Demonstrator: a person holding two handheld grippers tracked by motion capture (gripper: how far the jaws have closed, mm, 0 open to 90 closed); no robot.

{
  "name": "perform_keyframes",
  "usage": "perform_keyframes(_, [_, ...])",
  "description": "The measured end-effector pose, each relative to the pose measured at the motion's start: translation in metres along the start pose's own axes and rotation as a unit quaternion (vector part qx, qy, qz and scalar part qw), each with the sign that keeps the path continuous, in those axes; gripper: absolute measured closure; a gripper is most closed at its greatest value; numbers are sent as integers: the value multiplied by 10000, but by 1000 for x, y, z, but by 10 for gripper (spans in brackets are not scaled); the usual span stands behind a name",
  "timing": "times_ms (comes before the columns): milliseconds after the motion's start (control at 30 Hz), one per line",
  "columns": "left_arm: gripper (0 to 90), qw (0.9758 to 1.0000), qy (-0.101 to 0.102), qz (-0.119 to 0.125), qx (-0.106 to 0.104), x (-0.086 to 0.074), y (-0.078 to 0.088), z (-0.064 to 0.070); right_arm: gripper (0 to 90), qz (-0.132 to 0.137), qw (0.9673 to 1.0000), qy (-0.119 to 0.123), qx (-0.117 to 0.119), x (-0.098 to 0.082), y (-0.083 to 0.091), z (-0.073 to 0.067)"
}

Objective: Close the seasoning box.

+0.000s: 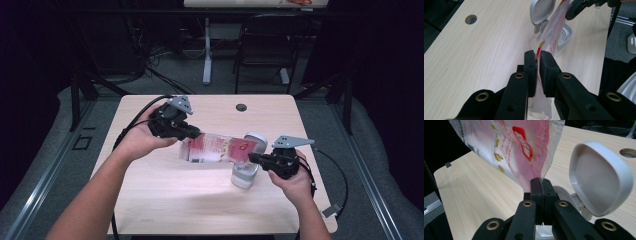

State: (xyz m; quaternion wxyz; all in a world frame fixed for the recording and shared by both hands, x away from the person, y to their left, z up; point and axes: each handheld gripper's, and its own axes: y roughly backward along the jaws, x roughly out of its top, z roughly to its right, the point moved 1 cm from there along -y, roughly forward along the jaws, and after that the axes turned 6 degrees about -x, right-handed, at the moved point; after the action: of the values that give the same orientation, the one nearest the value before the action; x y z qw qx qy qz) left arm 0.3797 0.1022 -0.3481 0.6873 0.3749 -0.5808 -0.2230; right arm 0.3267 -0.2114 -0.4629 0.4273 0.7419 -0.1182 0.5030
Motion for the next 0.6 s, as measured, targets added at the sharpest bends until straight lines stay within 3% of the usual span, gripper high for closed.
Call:
perform_keyframes(167, [848,9999,84,60,-12,-10,0,-3,828,75,9998,-77,163,-2,-7,1])
perform_keyframes(267, [849,9999,131,109,-15,-15,-1,-5,812,138,9989,-241,388,-6,-12,4])
perform_keyframes(500, [846,9995,225,213,-58,-24,-2,-8,782,253,9966,-429,650,-12,-21,9])
perform_keyframes(600, [842,9995,237,216,-56,-25,-3,-8,759,235,9969,-378,655,-14,-24,10])
